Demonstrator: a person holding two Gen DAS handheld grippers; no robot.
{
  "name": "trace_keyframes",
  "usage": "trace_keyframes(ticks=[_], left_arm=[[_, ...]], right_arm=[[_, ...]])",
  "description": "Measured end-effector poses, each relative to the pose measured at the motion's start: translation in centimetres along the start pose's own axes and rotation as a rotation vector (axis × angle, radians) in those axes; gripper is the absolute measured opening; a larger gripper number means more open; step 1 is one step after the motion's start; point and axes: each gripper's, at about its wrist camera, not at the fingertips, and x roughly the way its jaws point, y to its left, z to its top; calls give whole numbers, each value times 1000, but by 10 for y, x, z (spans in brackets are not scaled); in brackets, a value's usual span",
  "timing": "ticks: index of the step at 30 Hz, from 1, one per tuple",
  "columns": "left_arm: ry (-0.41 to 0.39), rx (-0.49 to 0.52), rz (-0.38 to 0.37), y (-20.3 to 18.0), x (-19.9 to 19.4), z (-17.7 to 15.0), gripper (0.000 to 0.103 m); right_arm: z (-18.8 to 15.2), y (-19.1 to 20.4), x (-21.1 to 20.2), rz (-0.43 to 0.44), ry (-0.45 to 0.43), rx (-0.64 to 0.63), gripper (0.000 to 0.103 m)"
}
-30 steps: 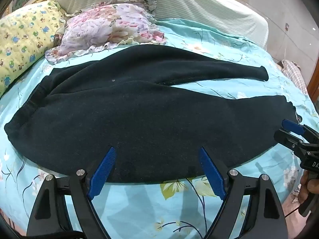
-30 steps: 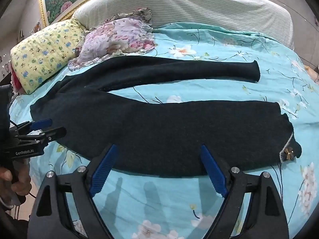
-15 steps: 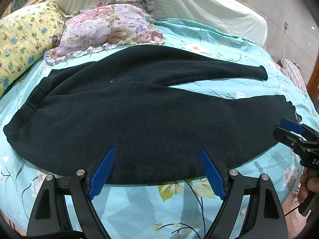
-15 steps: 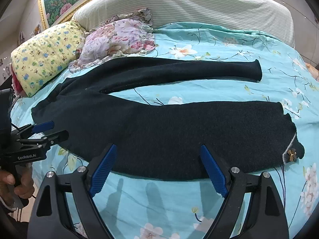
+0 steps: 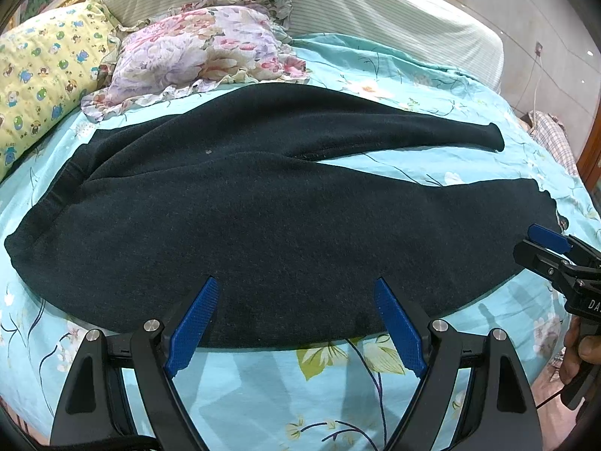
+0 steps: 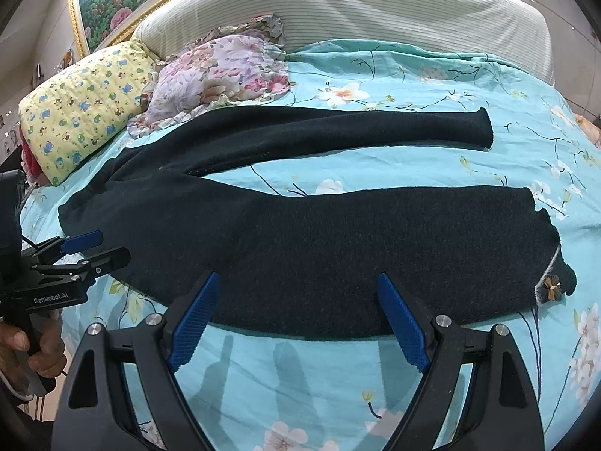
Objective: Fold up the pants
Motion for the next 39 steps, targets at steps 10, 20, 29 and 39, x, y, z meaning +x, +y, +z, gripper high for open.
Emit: trace_keyframes(ticks=[10, 20, 29, 39], left_arm=[[-1, -2, -4, -2, 1, -1, 86], [1, -2, -7, -2, 1, -3, 86], [4, -2, -15, -4, 1, -2, 86], [7, 5, -41, -5, -2, 2, 86]], right_arm=[[0, -1, 0, 4, 2, 1, 86], [0, -3, 1, 6, 10, 4, 86], [1, -4, 1, 8, 12, 7, 86], [3, -5, 0, 15, 11, 23, 86]])
